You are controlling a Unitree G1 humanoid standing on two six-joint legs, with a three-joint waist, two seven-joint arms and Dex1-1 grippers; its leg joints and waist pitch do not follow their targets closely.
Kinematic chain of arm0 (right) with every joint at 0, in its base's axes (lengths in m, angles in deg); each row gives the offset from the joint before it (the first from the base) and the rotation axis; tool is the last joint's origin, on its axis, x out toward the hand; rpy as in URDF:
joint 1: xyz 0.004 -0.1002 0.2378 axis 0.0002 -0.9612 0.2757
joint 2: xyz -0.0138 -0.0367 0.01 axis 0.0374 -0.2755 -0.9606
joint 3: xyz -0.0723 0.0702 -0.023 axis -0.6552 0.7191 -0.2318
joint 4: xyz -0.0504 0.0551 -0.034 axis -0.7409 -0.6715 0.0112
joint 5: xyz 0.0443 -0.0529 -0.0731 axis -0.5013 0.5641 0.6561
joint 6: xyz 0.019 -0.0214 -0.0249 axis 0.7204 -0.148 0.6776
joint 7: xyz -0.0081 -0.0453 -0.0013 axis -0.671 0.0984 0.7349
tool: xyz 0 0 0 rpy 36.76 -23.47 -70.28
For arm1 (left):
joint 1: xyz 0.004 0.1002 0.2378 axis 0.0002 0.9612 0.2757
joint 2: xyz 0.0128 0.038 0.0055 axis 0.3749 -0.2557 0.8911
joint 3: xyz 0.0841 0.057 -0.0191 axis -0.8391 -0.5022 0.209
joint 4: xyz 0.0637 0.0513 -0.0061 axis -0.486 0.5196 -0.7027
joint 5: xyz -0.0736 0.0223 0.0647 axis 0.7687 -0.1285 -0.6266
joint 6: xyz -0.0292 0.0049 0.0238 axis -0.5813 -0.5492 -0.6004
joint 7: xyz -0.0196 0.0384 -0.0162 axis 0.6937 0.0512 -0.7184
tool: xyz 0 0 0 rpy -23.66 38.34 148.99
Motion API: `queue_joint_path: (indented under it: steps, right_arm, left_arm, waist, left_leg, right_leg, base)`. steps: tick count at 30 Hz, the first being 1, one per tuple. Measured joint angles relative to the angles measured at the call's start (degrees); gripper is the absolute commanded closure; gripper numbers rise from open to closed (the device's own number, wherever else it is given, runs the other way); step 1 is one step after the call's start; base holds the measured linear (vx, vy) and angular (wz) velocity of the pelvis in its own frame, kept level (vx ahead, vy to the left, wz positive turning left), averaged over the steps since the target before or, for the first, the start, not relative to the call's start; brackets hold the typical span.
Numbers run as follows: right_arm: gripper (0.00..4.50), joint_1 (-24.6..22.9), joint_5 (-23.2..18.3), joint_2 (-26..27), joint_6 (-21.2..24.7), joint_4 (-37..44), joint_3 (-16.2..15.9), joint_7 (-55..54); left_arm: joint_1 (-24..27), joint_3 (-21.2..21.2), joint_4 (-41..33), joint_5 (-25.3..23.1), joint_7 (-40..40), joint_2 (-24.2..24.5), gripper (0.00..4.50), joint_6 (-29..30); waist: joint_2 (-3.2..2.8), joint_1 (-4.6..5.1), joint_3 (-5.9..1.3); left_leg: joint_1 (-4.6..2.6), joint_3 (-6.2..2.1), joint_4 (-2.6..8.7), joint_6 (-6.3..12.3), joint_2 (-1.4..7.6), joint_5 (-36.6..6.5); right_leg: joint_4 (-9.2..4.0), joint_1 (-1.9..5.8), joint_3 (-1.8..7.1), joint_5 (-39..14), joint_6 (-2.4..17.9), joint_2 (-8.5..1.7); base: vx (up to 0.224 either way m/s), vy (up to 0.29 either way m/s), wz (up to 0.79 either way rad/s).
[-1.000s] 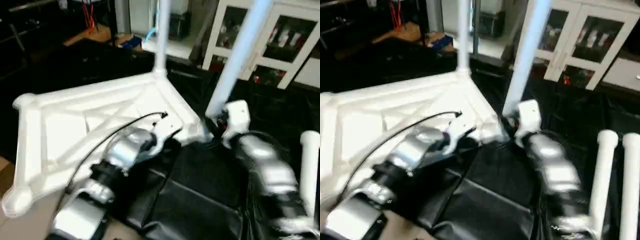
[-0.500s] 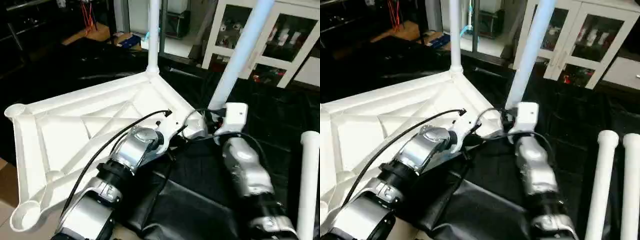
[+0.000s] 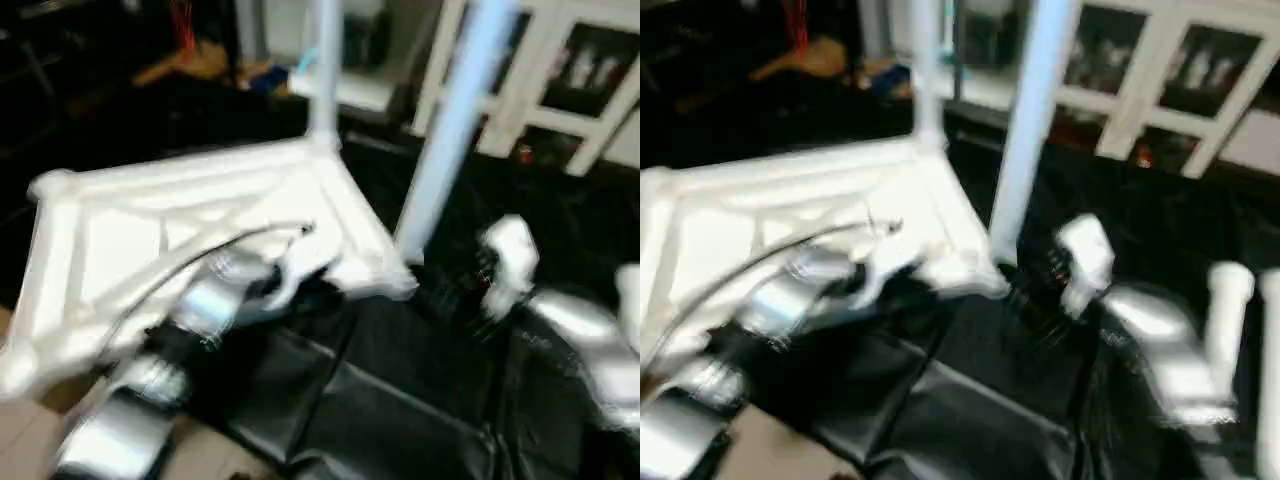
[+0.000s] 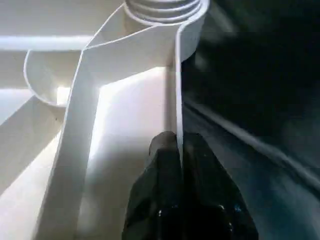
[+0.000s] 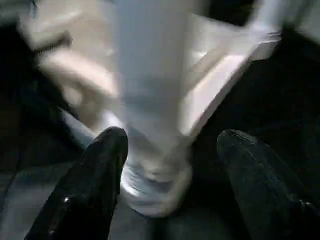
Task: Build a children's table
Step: Rotate leg to tighten
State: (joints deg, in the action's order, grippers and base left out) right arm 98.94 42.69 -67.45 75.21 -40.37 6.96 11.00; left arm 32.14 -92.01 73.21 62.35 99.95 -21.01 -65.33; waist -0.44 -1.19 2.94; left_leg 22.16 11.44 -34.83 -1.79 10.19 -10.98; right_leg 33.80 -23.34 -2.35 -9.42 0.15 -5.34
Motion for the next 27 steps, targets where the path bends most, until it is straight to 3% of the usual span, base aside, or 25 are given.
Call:
queue_joint_path:
  steps: [4, 7, 10, 15, 23, 27]
  right_arm:
    - [1.35, -0.1, 0.0, -2.0, 0.9, 1.2, -1.0, 4.7]
    - [1.35, 0.3, -0.2, -2.3, 2.0, 1.5, -1.8, 6.8]
    - [1.35, 1.5, -0.8, -1.6, 3.0, 1.5, -3.9, 8.5]
    - [1.35, 4.3, -1.0, 1.3, 3.1, 0.8, -7.9, 11.5]
    - [1.35, 9.1, 0.9, 7.8, -0.9, -6.3, -10.5, 13.1]
    - [1.35, 11.0, 2.5, 9.3, -3.1, -10.1, -11.7, 13.1]
  left_arm:
    - [2.0, -0.6, -3.1, 0.5, 2.7, 2.4, 4.5, -0.2]
    - [4.2, -0.5, -6.3, 1.8, 4.3, 4.9, 4.5, 0.0]
    - [6.0, 0.1, -8.7, 2.1, 4.7, 7.0, 4.5, 0.1]
    - [8.4, 1.1, -11.7, 2.1, 4.5, 9.6, 4.5, -0.1]
    - [12.3, 4.4, -16.7, 2.8, 4.6, 14.8, 4.5, 1.2]
    - [13.8, 5.3, -19.3, 3.2, 4.4, 16.6, 4.5, 2.6]
  waist:
    - [-0.04, 0.15, 0.01]
    - [0.0, 0.97, 0.01]
    - [0.45, 1.39, 0.06]
    - [1.92, 1.82, 0.02]
    - [4.71, 2.4, -0.41]
    - [5.27, 2.02, -0.41]
  left_leg:
    - [-0.12, 0.07, -0.01, 0.0, -0.05, 0.0]
    - [-0.2, 0.04, 0.01, -0.02, -0.03, 0.0]
    - [-0.25, -0.01, 0.07, -0.03, 0.05, 0.0]
    - [-0.24, -0.01, 0.14, -0.06, 0.14, 0.0]
    - [-0.27, -0.02, 0.2, -0.3, 0.14, 0.1]
    - [-0.25, -0.01, 0.22, -0.32, 0.14, 0.1]
  right_leg:
    - [0.03, 0.06, 0.11, 0.0, 0.0, -0.04]
    - [0.17, 0.05, 0.08, 0.0, 0.0, -0.03]
    - [0.3, -0.01, 0.04, 0.0, 0.0, 0.05]
    - [0.4, -0.14, -0.08, 0.0, -0.1, 0.07]
    - [0.49, -0.44, -0.07, 0.0, 0.0, 0.07]
    - [0.53, -0.55, -0.08, 0.0, 0.0, 0.06]
  base:
    - [0.0, 0.0, 0.0]
    - [0.0, 0.0, 0.0]
    - [0.0, 0.0, 0.0]
    - [0.0, 0.0, 0.0]
    - [0.0, 0.0, 0.0]
    - [0.0, 0.0, 0.0]
